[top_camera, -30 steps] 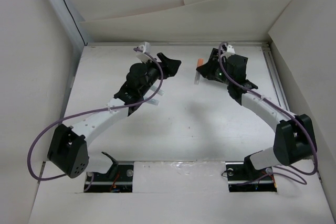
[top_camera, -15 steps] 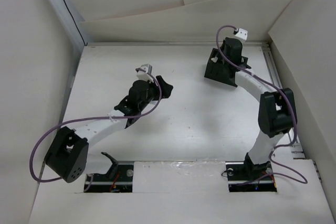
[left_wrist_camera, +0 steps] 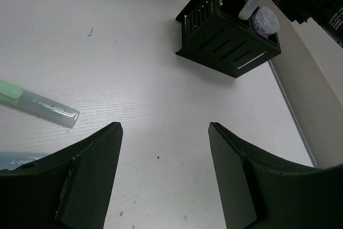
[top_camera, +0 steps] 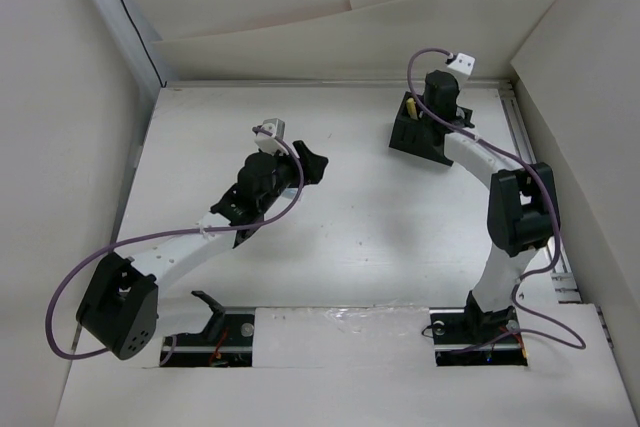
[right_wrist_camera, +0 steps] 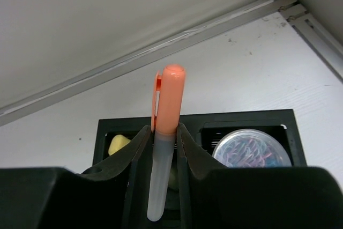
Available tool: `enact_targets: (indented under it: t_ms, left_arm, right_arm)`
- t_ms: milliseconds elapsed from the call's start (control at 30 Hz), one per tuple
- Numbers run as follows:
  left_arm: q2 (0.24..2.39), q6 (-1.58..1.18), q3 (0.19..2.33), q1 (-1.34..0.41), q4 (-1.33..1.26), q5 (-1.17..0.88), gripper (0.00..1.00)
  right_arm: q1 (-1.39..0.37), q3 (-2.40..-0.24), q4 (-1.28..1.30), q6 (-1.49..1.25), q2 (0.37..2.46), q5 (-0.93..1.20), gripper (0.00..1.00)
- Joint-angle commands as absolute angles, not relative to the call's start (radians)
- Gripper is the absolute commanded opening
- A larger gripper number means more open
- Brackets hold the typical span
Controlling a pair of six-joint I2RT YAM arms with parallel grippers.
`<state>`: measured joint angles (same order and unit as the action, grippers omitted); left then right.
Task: Sort the stationery into containers
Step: Place the stationery into the container, then grab a piece of stationery with the right arm
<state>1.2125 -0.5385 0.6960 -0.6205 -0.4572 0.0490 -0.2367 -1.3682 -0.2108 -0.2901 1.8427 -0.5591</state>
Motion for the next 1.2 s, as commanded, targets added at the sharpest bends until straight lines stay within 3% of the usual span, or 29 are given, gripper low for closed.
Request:
enact_targets:
  t_ms: [0, 167, 367, 733, 900, 933, 1033, 1067, 1100, 1167]
  left_arm:
    - [1.173, -0.523, 0.696, -0.623, -0.489, 0.037, 0.62]
    - [1.173, -0.523, 0.696, -0.623, -0.489, 0.046, 0.62]
    - [1.173, -0.523, 0.696, -0.623, -0.48, 0.066, 0.61]
    - [1.164, -0.523, 0.696, -0.623, -0.462, 0.086, 0.61]
    - [1.143, -0.541, 0.687, -0.623, -0.443, 0.13, 0.61]
    - [1.131, -0.541, 0.687, -0.623, -0.443, 0.161, 0.59]
    - [1.091, -0.563, 0.676, -0.623, -0.422, 0.228, 0.54]
    - [1.079, -0.563, 0.676, -0.623, -0.413, 0.244, 0.54]
    - [1.066, -0.574, 0.664, -0.623, -0.413, 0.259, 0.52]
    - [1.03, -0.583, 0.652, -0.623, -0.413, 0.306, 0.49]
  right_arm:
    - [-0.245, -1.416, -0.252, -0.238, 1.847, -0.637, 0.0]
    - [-0.265, -1.437, -0.252, -0.215, 1.882, -0.657, 0.0]
    - [-0.31, -1.447, -0.252, -0.193, 1.902, -0.69, 0.08]
    - [-0.362, -1.373, -0.261, -0.229, 1.792, -0.698, 0.63]
    - [-0.371, -1.325, -0.252, -0.253, 1.684, -0.655, 0.68]
    - [-0.371, -1.315, -0.252, -0.264, 1.668, -0.605, 0.68]
    - [-0.38, -1.278, -0.216, -0.299, 1.614, -0.383, 0.4]
    - [-0.391, -1.269, -0.216, -0.299, 1.614, -0.311, 0.28]
    - [-0.405, -1.249, -0.206, -0.308, 1.603, -0.234, 0.07]
    - [-0.442, -1.238, -0.206, -0.308, 1.612, 0.008, 0.0]
